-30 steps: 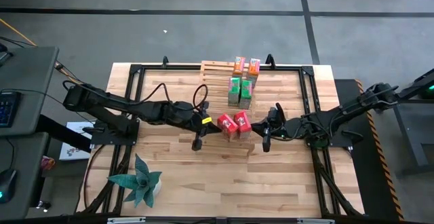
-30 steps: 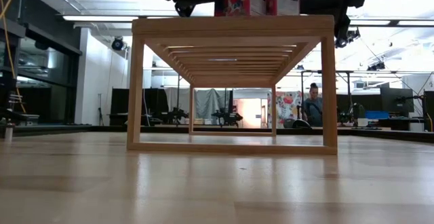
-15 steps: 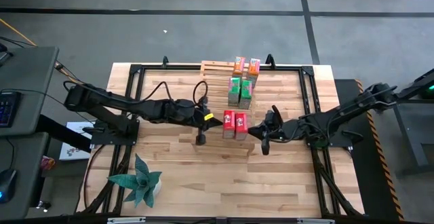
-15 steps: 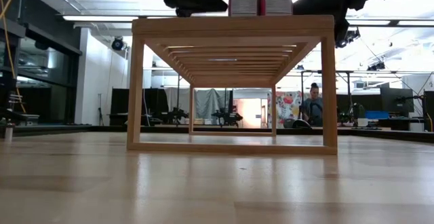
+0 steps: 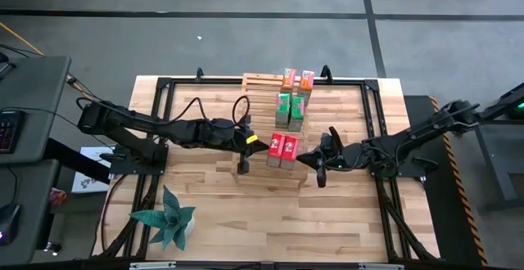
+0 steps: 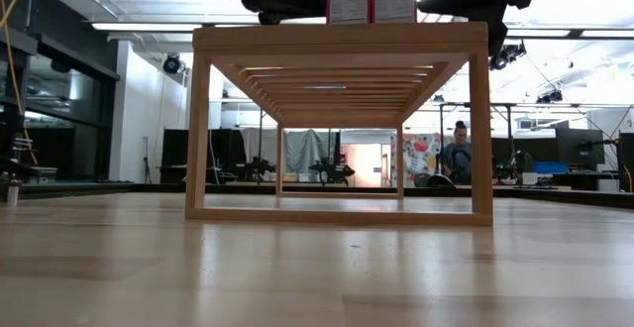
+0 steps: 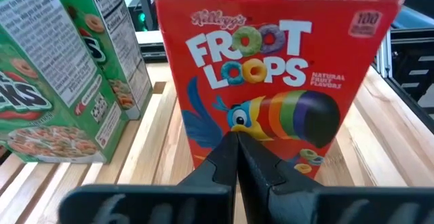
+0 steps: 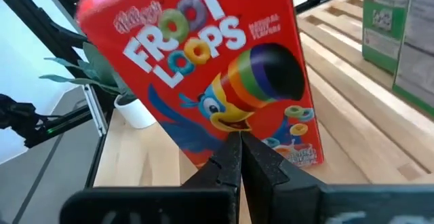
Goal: Stack cereal on shelf
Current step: Put the red cereal box on the shelf aligned with the red cereal box, then return to Home Position
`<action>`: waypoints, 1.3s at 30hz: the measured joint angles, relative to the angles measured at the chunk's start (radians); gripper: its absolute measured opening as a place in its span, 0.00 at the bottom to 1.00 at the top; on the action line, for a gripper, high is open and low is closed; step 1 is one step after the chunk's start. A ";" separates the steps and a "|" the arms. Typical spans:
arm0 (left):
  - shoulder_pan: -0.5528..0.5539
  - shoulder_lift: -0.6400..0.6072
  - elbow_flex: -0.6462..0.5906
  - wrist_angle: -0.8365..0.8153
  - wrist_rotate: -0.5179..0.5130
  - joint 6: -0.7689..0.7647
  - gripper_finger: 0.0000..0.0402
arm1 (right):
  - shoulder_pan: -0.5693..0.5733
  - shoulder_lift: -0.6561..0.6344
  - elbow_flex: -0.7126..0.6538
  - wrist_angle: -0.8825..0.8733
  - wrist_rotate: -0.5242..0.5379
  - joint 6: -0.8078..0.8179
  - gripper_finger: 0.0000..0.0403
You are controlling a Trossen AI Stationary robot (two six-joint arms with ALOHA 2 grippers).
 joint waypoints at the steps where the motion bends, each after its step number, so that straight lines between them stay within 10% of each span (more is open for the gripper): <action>1: 0.000 0.000 -0.001 0.000 0.000 0.001 0.00 | 0.000 -0.005 0.000 -0.002 0.001 -0.002 0.00; 28: 0.000 0.024 -0.003 0.040 -0.001 -0.041 0.00 | 0.000 -0.067 0.001 -0.104 0.067 -0.005 0.00; 39: 0.010 -0.198 -0.062 -0.099 -0.112 0.023 0.00 | 0.005 -0.116 0.002 -0.225 0.090 -0.015 0.00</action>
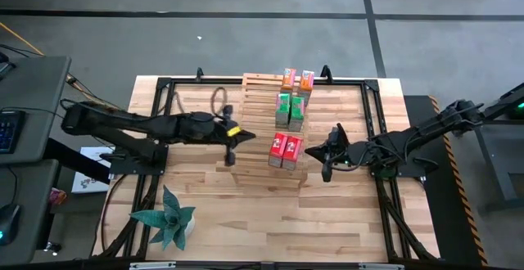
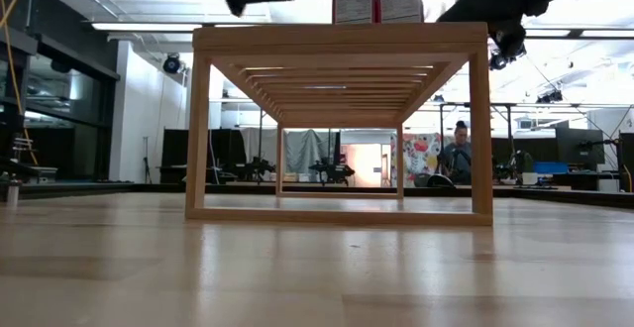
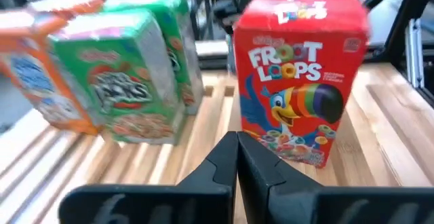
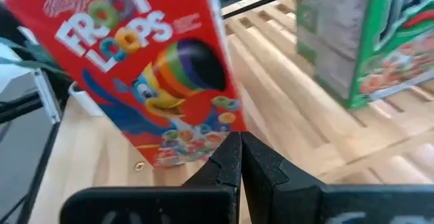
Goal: Stack cereal on shelf
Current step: Return to Home Position
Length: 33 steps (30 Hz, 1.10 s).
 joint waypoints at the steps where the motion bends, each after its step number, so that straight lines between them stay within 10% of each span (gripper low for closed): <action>1: 0.006 -0.035 -0.040 0.036 0.002 0.014 0.00 | 0.005 -0.008 0.000 -0.010 0.017 -0.001 0.00; 11: 0.210 -0.402 -0.416 0.270 0.326 0.003 0.00 | 0.089 -0.077 0.000 -0.046 0.152 -0.028 0.00; 22: 0.178 -0.478 -0.782 0.663 0.327 -0.129 0.00 | 0.101 -0.088 0.000 -0.047 0.180 -0.061 0.00; 33: 0.207 -0.719 -0.874 0.528 0.335 -0.169 0.00 | 0.132 -0.118 0.000 -0.143 0.182 -0.016 0.00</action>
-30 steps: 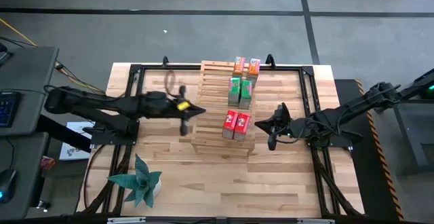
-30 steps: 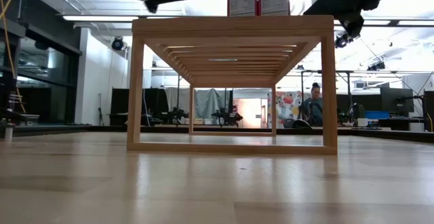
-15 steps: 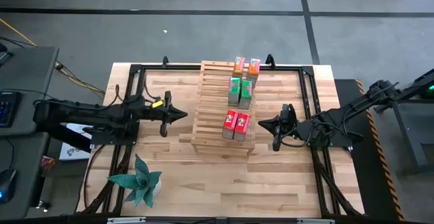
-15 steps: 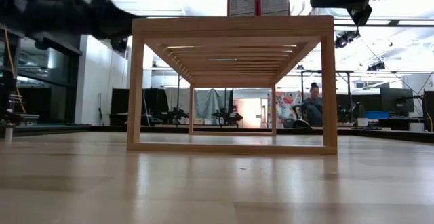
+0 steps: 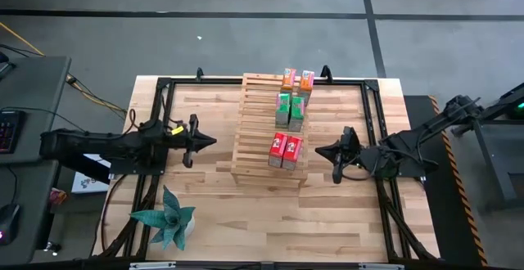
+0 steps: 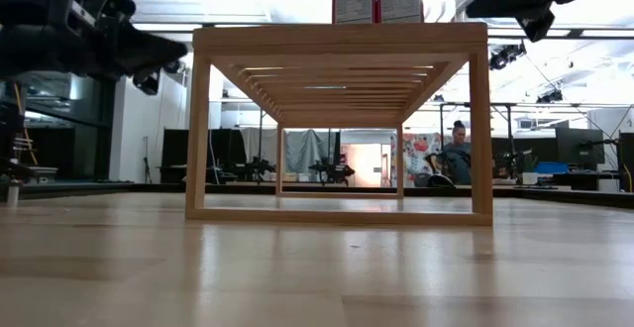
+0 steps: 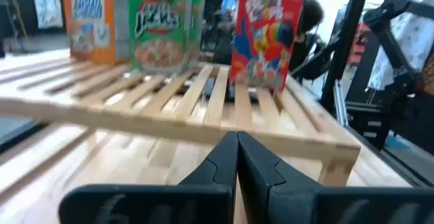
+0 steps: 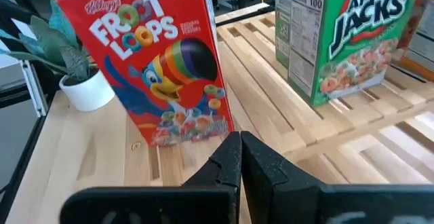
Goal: Stack cereal on shelf
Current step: Return to Home Position
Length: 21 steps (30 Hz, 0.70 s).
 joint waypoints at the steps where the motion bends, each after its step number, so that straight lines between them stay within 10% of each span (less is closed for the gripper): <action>1: 0.000 -0.023 0.000 -0.037 -0.003 -0.003 0.00 | 0.009 -0.006 0.000 -0.014 0.009 0.007 0.00; 11: -0.015 -0.154 0.000 -0.143 -0.015 0.007 0.00 | 0.120 -0.138 -0.071 -0.280 0.175 0.243 0.00; 21: -0.048 -0.164 0.000 -0.145 0.008 0.016 0.00 | -0.049 -0.462 -0.401 0.178 -0.064 -0.008 0.00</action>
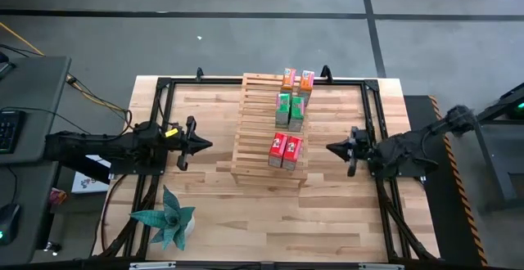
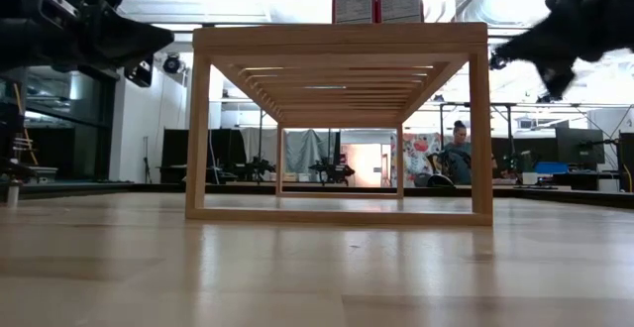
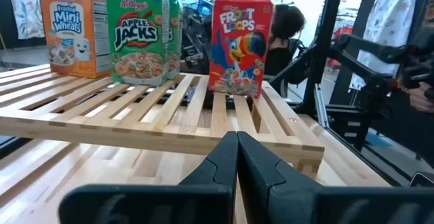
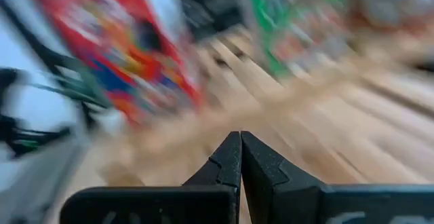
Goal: Stack cereal on shelf
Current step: Return to Home Position
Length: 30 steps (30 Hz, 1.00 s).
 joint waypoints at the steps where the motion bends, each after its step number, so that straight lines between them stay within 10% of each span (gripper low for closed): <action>1: -0.002 0.000 0.000 0.000 0.000 0.000 0.00 | -0.043 -0.027 -0.027 0.080 -0.078 -0.062 0.00; 13: -0.003 0.000 0.000 -0.008 0.000 0.051 0.00 | -0.474 -0.083 -0.110 0.223 -0.675 -0.192 0.00; 30: -0.003 0.001 0.000 -0.087 -0.002 0.010 0.00 | -0.428 -0.083 -0.176 0.264 -0.609 -0.287 0.00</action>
